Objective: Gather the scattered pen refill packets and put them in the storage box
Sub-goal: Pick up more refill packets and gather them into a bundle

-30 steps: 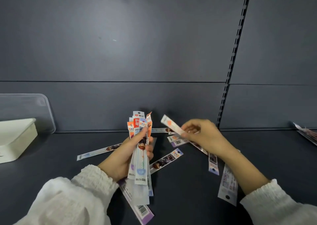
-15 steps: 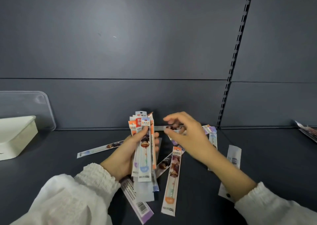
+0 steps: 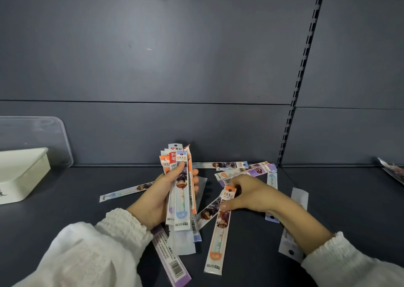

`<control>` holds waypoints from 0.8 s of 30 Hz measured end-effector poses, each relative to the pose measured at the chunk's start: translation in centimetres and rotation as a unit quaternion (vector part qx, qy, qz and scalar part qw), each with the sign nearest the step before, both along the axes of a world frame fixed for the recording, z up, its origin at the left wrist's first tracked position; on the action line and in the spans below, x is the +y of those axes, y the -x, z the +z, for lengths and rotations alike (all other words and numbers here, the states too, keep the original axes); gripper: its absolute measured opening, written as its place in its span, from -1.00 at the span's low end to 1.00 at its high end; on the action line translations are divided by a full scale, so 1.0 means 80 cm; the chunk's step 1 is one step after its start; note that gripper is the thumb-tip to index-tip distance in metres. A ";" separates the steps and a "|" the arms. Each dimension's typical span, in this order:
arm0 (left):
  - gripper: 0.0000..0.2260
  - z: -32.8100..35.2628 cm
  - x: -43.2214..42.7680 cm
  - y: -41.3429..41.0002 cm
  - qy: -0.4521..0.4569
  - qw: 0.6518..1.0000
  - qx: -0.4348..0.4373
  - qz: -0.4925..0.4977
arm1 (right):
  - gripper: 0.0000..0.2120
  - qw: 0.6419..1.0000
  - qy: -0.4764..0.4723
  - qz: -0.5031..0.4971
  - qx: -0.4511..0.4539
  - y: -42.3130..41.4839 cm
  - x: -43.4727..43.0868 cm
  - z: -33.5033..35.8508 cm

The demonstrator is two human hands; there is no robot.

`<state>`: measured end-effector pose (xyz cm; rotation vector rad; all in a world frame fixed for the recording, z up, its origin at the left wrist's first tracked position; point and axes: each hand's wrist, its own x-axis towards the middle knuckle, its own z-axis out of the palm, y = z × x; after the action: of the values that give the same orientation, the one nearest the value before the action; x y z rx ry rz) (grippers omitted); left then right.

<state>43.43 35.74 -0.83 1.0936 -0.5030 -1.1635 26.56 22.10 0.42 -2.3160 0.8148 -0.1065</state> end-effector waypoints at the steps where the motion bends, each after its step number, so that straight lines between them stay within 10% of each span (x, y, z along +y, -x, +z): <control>1: -0.62 0.000 0.000 0.000 -0.001 1.000 -0.002 0.004 | -0.78 1.000 -0.010 0.003 -0.011 -0.001 0.000 -0.001; 10: -0.75 0.009 0.001 0.006 -0.015 0.999 0.009 -0.028 | -0.81 0.923 -0.245 -0.050 -0.292 -0.006 0.002 0.014; 24: -0.73 0.026 0.006 0.004 0.036 0.991 0.108 -0.068 | -0.75 0.790 -0.390 -0.078 -0.466 -0.001 -0.014 0.050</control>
<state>43.08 36.20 1.28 0.8709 -0.4515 -1.3547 26.64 20.98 4.45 -1.1507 0.3827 -0.7643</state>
